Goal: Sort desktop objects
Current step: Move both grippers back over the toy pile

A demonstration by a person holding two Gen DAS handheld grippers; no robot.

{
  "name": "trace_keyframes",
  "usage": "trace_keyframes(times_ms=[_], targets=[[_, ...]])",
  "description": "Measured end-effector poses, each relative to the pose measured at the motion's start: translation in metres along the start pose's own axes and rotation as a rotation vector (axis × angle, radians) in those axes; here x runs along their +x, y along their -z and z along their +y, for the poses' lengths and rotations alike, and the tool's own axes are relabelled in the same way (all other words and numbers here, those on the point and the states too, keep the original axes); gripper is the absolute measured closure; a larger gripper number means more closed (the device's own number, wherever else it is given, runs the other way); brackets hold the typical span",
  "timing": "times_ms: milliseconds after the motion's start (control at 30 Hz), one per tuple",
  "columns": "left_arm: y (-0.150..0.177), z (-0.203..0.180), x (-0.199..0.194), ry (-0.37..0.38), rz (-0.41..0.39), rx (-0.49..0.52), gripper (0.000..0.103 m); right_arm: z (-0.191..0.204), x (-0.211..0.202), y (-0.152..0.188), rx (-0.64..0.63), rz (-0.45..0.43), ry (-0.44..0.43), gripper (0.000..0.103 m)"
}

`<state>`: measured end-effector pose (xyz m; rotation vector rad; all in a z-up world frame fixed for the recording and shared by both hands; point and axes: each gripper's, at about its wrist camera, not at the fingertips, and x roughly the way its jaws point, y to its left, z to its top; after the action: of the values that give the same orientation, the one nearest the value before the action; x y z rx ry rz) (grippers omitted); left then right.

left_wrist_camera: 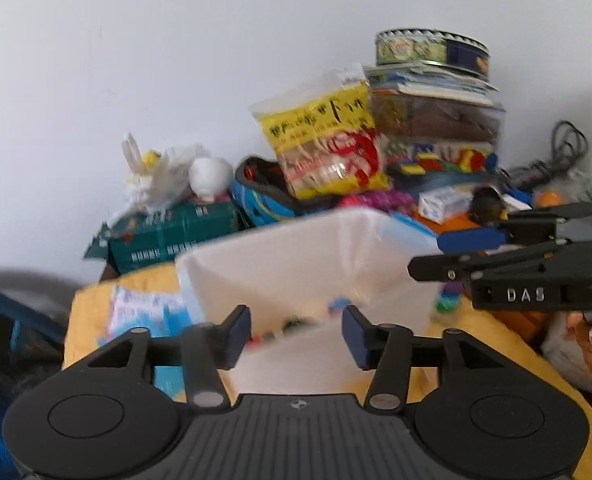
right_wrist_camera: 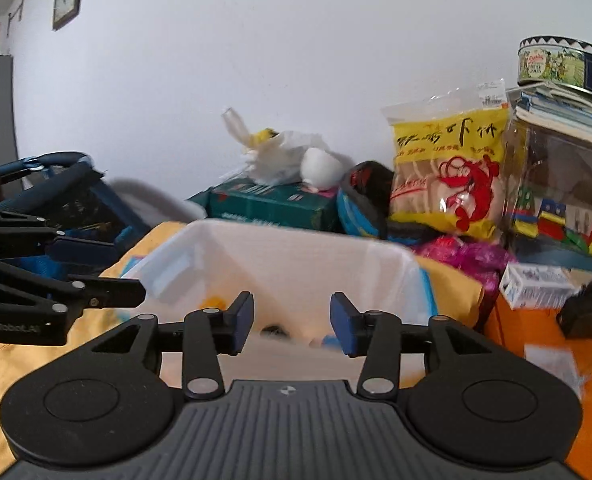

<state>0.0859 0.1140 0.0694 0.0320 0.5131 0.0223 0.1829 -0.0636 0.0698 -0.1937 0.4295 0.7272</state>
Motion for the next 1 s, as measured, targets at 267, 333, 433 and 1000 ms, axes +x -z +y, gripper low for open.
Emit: trace_keyframes(times_ms=[267,333,433,1000], targets=[[0.075,-0.026,-0.026,0.059,0.144,0.005,0.046,0.029,-0.028,0.054,-0.025,0.107,-0.073,0.049],[0.092,-0.033,-0.026,0.058,0.196,0.014,0.046,0.037,-0.03,0.069,-0.028,0.144,-0.082,0.049],[0.112,-0.035,-0.029,0.065,0.243,-0.021,0.046,0.048,-0.034,0.088,-0.051,0.166,-0.068,0.051],[0.14,-0.028,-0.02,0.02,0.343,-0.033,0.046,0.066,-0.032,0.131,0.012,0.339,-0.067,0.049]])
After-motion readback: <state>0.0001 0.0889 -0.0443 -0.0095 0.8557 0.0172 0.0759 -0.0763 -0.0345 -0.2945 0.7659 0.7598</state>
